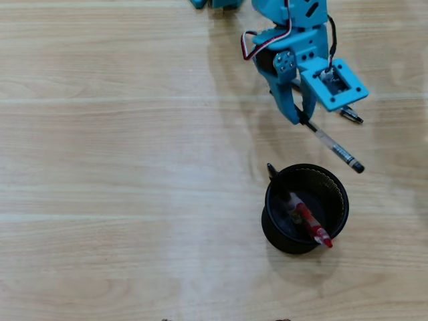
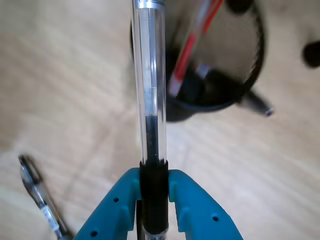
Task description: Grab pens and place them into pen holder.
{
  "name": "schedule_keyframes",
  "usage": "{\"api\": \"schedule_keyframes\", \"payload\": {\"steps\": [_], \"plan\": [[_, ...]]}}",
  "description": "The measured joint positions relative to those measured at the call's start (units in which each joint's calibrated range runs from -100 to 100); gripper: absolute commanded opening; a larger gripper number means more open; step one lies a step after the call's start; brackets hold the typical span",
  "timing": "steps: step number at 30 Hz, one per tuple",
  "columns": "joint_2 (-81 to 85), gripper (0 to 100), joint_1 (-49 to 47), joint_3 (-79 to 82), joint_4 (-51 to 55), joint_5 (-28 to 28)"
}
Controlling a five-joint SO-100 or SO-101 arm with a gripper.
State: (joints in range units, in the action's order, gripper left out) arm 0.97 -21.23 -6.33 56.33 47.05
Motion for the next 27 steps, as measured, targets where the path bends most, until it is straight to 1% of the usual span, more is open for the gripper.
{"api": "schedule_keyframes", "payload": {"steps": [4, 8, 12, 14, 20, 23, 27], "plan": [[0.0, 2, 0.1, -10.0, 0.1, 0.0], [-1.1, 2, 1.9, -15.9, 0.1, 0.2], [-6.3, 2, 1.5, -18.3, -0.6, 2.7], [-9.5, 2, 1.4, -18.5, -4.0, 3.4], [-17.6, 2, 1.0, -18.6, -19.6, 3.8], [-20.2, 2, 0.6, -18.6, -23.3, 3.8], [-22.9, 2, 0.8, -18.6, -25.0, 3.9]]}}
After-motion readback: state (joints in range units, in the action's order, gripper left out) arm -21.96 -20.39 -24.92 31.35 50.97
